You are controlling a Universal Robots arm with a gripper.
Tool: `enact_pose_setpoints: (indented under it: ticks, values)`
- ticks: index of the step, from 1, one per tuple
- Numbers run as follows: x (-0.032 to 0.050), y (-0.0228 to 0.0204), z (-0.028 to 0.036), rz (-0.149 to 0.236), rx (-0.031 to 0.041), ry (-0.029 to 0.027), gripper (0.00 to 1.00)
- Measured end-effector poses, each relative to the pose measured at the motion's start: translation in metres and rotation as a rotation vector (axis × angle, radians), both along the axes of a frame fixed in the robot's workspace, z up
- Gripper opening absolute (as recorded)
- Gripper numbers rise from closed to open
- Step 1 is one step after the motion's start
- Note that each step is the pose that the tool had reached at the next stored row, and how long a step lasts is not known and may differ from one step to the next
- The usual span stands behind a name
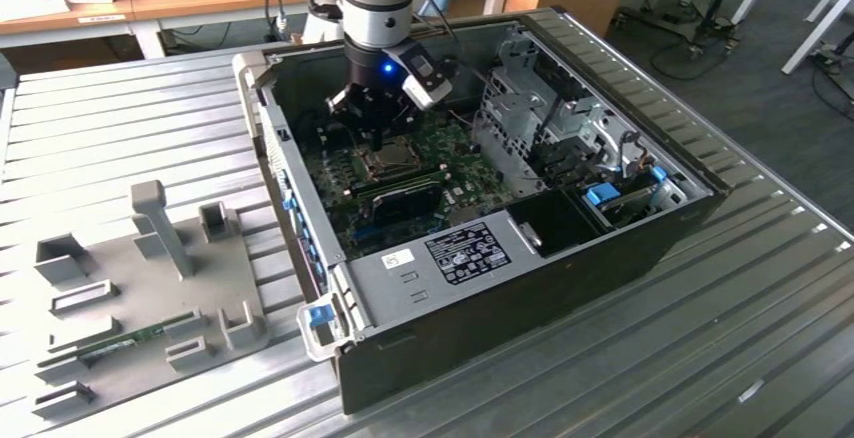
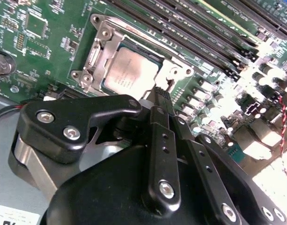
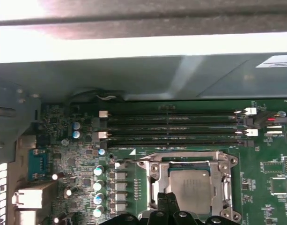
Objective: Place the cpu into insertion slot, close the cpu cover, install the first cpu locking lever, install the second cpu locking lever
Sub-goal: 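Close the cpu cover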
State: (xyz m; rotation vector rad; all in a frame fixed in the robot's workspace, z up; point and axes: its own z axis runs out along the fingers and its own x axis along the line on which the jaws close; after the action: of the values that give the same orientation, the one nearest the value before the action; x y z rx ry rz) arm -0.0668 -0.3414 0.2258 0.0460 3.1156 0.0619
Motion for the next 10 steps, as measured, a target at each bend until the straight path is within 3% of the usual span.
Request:
enact_pose_setpoints:
  ticks: [10]
  values:
    - [0.0191,0.0,0.0,0.0,0.0,0.0,0.11]
